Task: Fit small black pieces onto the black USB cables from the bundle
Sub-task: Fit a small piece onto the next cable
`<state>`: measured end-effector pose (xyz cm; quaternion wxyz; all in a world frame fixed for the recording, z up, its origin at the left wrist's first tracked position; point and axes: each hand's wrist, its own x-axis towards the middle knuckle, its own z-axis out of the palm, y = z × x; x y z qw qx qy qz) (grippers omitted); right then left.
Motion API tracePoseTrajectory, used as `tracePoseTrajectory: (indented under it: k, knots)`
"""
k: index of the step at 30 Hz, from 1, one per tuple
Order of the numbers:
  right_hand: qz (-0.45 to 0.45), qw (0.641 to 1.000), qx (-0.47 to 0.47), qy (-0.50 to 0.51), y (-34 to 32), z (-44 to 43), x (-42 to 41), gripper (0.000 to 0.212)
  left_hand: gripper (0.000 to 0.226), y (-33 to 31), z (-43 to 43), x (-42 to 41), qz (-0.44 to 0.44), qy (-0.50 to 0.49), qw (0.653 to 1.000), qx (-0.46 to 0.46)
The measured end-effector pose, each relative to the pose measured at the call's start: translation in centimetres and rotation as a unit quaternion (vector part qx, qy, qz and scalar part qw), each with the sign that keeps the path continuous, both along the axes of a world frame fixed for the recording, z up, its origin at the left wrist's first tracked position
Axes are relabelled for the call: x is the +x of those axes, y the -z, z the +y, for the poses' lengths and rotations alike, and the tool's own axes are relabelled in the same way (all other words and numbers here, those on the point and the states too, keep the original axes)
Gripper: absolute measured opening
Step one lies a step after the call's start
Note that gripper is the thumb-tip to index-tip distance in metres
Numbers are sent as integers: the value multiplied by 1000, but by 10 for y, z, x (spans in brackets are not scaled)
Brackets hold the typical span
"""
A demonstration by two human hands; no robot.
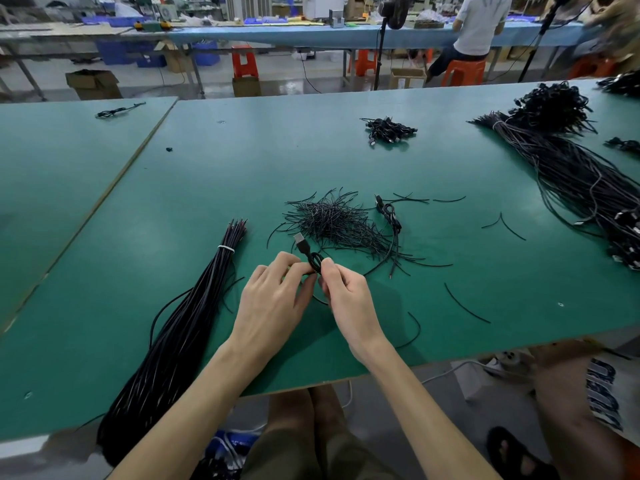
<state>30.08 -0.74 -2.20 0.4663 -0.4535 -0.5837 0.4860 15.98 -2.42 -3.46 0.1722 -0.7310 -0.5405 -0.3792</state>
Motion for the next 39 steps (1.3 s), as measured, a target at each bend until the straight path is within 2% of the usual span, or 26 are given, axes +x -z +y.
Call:
tracePoseTrajectory:
  k: [5,8,11,14,19,23,27,28,30,32,35,37,39]
  knots:
    - [-14,1000,9,-15,0,0,-3,47,15,-1,0,0,-38,51,998,-15]
    - [-56,998,26,-19,3,1,-5,47,15,-3,0,-2,-53,56,996,-39]
    - [-74,996,43,-19,6,3,-5,36,17,-5,0,-3,-53,66,995,-55]
    - [-56,997,61,-12,6,4,-4,30,17,-6,0,-2,-64,86,991,-74]
    - [20,999,37,-20,6,4,-1,21,11,-8,0,-1,-176,112,966,-151]
    - [57,998,25,-20,6,5,2,17,17,-13,3,1,-275,127,933,-194]
    - [88,996,0,-13,8,7,5,16,15,-9,1,7,-437,177,842,-262]
    - [95,995,-2,-13,8,7,5,15,20,-7,0,7,-475,184,814,-279]
    - [103,995,1,-14,8,7,7,12,24,-6,0,8,-555,204,744,-312]
    - [102,995,6,-22,8,7,7,10,19,-7,1,5,-615,230,669,-348]
    - [95,995,18,-37,5,4,6,17,11,-11,4,-6,-664,274,562,-411]
    - [84,995,29,-39,4,3,6,22,9,-12,6,-10,-670,287,530,-433]
    - [71,996,47,-34,3,2,6,29,17,-12,8,-12,-665,289,523,-448]
